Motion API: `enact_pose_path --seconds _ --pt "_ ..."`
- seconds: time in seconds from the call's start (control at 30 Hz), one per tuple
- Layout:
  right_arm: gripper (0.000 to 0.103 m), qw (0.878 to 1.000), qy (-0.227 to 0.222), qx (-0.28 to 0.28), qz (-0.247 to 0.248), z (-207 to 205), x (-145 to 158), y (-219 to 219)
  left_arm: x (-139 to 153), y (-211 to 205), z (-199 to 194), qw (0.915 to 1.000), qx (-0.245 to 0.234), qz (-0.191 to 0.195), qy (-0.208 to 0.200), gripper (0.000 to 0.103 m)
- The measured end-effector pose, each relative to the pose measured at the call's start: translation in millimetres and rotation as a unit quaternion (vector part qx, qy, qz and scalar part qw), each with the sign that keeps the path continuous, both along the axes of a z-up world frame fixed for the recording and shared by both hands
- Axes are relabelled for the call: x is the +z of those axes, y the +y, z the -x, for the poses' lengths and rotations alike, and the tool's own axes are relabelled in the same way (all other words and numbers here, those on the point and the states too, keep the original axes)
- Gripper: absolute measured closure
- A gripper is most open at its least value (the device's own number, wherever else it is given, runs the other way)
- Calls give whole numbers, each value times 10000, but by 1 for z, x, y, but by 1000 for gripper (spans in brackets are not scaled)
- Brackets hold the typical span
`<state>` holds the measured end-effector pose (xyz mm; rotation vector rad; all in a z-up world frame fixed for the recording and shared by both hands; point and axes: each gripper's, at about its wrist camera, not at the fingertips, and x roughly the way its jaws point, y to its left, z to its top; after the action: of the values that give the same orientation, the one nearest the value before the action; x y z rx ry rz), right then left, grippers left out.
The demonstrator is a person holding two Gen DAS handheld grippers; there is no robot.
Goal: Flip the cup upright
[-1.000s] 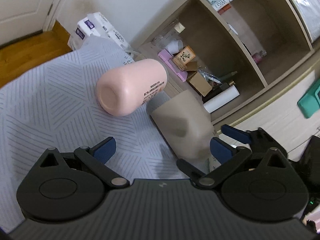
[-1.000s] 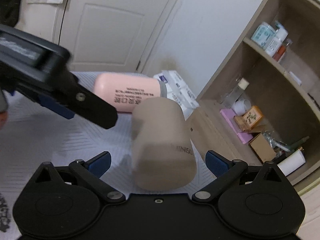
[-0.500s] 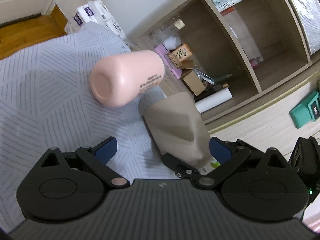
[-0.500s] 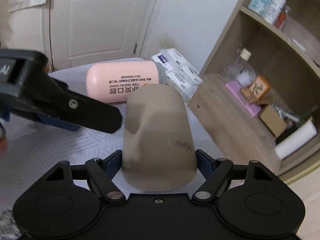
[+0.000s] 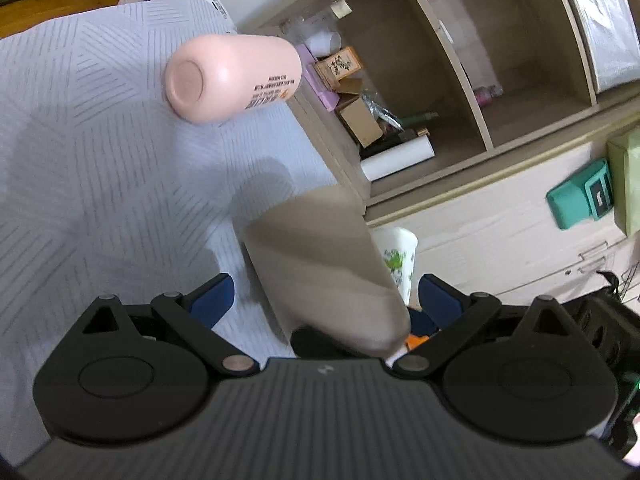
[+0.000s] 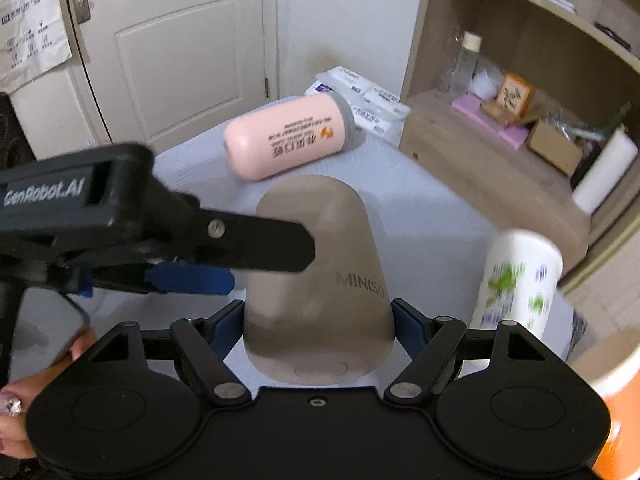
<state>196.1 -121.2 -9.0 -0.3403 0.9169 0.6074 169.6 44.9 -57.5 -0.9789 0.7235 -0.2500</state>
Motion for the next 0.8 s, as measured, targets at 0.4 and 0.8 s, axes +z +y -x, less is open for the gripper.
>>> enact_pose_path --seconds 0.4,0.8 --pt "21 9961 557 -460 -502 41 3 -31 -3 -18 23 9988 -351 257 215 3" --pt "21 9939 801 -570 -504 45 -5 -45 -8 -37 22 9970 -642 -83 428 21"
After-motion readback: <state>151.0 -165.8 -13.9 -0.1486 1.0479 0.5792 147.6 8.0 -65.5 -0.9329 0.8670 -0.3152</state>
